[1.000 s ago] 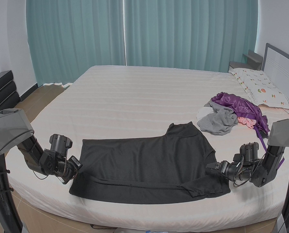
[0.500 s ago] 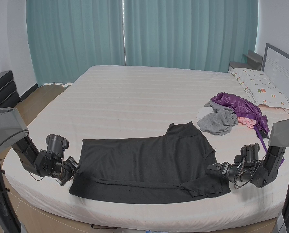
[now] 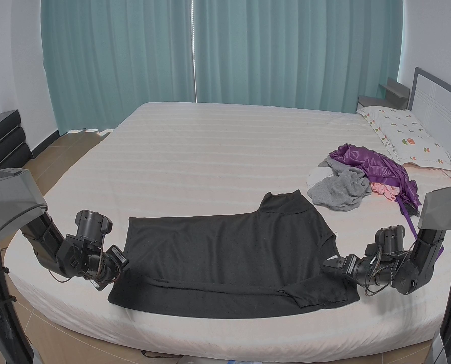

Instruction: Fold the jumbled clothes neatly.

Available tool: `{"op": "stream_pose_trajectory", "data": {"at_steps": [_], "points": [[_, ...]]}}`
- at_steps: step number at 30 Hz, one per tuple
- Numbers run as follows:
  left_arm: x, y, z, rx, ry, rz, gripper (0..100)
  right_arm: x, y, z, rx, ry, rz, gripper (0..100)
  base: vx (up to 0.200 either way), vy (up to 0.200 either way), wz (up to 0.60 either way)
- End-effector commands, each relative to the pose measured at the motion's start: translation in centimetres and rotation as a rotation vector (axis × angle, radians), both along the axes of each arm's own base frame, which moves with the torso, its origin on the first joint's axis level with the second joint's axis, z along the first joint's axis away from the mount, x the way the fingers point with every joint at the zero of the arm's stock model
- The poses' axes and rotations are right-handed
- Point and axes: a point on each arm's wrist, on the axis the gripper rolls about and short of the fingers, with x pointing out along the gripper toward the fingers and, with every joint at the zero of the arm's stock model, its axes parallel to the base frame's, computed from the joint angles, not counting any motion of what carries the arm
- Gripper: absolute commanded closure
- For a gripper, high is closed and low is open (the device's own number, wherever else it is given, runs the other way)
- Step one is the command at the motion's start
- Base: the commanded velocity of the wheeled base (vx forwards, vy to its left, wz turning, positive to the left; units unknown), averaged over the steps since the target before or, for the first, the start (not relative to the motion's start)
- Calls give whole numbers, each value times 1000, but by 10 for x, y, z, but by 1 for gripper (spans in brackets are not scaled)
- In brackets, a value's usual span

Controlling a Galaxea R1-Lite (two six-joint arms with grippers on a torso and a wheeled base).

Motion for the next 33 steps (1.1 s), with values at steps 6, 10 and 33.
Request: {"op": "stream_pose_trajectory", "data": {"at_steps": [6,10,33], "points": [[1,0,0,-1,-4,1,0,-1,0,1,1,-1,1,0,0,0,0],[0,0,2,-6,-7,3,0,-1,0,0,0,1,1,0,0,0,0],[8,-9,-14,11,25,-11,0,-1,1,-1,-2,4,1,0,0,0,0]]}}
